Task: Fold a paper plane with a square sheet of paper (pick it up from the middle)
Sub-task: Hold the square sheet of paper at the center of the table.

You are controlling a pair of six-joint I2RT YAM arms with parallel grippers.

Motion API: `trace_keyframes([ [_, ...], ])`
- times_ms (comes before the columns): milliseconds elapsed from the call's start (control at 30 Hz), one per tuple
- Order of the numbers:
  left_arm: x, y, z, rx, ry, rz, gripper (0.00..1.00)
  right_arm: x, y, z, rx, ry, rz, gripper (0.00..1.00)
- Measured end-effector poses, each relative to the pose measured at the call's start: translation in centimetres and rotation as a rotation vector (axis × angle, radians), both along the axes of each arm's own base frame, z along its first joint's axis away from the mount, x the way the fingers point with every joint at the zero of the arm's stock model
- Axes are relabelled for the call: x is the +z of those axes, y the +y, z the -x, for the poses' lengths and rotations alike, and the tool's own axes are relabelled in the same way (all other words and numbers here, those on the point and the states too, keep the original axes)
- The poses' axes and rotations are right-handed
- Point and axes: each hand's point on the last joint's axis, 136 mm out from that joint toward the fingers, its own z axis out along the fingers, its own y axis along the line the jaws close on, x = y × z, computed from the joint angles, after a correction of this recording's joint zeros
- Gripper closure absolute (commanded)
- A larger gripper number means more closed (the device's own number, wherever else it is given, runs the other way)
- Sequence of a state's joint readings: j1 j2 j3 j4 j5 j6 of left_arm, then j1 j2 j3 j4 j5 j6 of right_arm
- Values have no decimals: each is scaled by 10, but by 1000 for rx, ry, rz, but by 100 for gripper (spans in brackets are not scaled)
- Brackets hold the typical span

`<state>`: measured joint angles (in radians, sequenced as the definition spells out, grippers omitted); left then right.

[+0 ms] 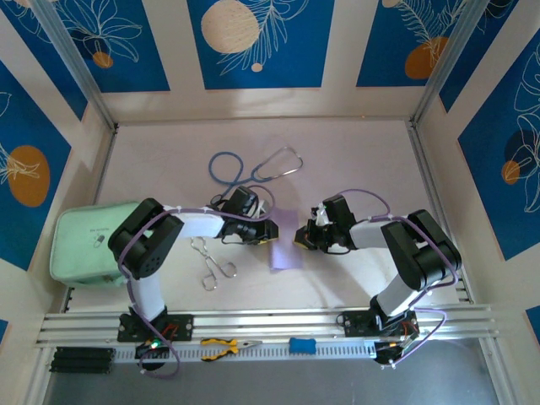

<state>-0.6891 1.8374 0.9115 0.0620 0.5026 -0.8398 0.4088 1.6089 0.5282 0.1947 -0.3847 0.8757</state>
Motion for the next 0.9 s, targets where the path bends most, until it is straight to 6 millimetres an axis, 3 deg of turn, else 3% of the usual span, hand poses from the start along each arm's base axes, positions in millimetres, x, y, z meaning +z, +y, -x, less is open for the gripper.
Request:
trace_keyframes([
  [200, 9, -2, -1, -11, -18, 13, 45, 0, 0, 0, 1, 1, 2, 95],
  [633, 4, 6, 7, -44, -3, -42, 60, 2, -1, -1, -1, 4, -11, 90],
  [733, 5, 6, 3, -37, -5, -64, 60, 14, -2, -6, -16, -16, -39, 84],
  [900, 3, 9, 0, -34, -12, -91, 61, 62, -17, -22, -69, -163, -68, 81],
])
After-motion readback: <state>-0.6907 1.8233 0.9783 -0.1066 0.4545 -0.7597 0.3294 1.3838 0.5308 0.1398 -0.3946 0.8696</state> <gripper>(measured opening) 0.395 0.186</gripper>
